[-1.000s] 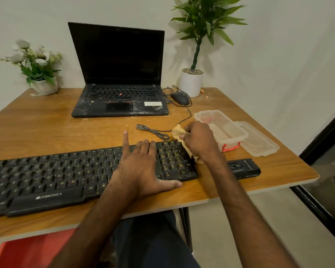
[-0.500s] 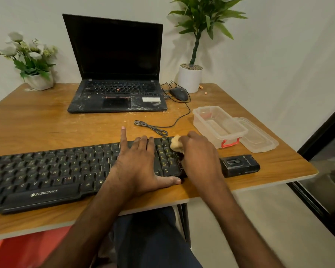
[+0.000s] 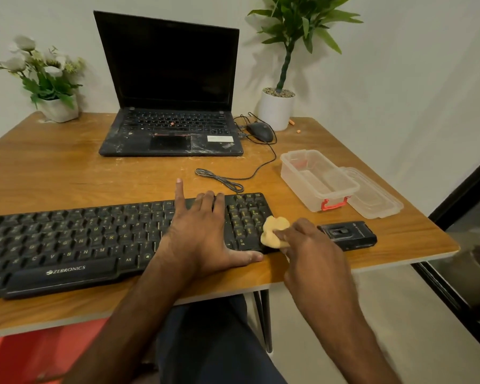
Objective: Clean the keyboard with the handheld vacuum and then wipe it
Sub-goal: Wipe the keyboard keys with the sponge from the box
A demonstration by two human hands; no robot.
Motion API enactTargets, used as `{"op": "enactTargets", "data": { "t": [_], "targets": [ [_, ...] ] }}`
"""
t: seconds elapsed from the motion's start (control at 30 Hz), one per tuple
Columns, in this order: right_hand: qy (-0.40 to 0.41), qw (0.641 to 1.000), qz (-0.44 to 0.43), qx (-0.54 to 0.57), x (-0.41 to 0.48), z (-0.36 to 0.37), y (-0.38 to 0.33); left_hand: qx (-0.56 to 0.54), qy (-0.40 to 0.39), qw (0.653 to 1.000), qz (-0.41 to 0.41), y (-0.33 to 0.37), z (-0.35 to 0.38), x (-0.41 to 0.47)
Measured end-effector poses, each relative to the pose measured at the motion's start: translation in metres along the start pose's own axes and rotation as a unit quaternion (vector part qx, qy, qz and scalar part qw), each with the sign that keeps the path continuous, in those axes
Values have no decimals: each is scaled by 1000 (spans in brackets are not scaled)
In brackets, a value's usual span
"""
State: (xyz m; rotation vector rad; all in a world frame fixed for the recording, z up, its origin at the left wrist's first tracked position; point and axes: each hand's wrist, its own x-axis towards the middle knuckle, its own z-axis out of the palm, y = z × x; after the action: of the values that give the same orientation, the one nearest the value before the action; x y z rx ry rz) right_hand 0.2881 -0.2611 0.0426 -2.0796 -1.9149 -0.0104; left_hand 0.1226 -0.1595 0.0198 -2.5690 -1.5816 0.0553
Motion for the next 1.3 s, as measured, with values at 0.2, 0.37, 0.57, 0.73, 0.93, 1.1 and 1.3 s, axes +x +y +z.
{"op": "enactTargets", "data": {
  "t": [0.2, 0.37, 0.57, 0.73, 0.93, 1.1, 1.3],
  "targets": [
    [66, 998, 3, 22, 53, 12, -5, 3, 2, 1000, 2, 1, -2, -1],
    [63, 994, -86, -7, 122, 26, -17, 2, -3, 1000, -3, 1, -4, -2],
    [32, 995, -95, -20, 66, 17, -2, -8, -6, 1000, -4, 0, 0, -1],
    [-2, 996, -80, -31, 12, -1, 3, -7, 7, 1000, -2, 0, 4, 0],
    [75, 994, -76, -14, 75, 15, -10, -10, 3, 1000, -1, 0, 3, 1],
    [89, 992, -73, 42, 124, 14, -11, -3, 3, 1000, -7, 0, 2, 2],
    [64, 989, -131, 26, 55, 19, -4, -14, 3, 1000, -1, 0, 3, 0]
  ]
}}
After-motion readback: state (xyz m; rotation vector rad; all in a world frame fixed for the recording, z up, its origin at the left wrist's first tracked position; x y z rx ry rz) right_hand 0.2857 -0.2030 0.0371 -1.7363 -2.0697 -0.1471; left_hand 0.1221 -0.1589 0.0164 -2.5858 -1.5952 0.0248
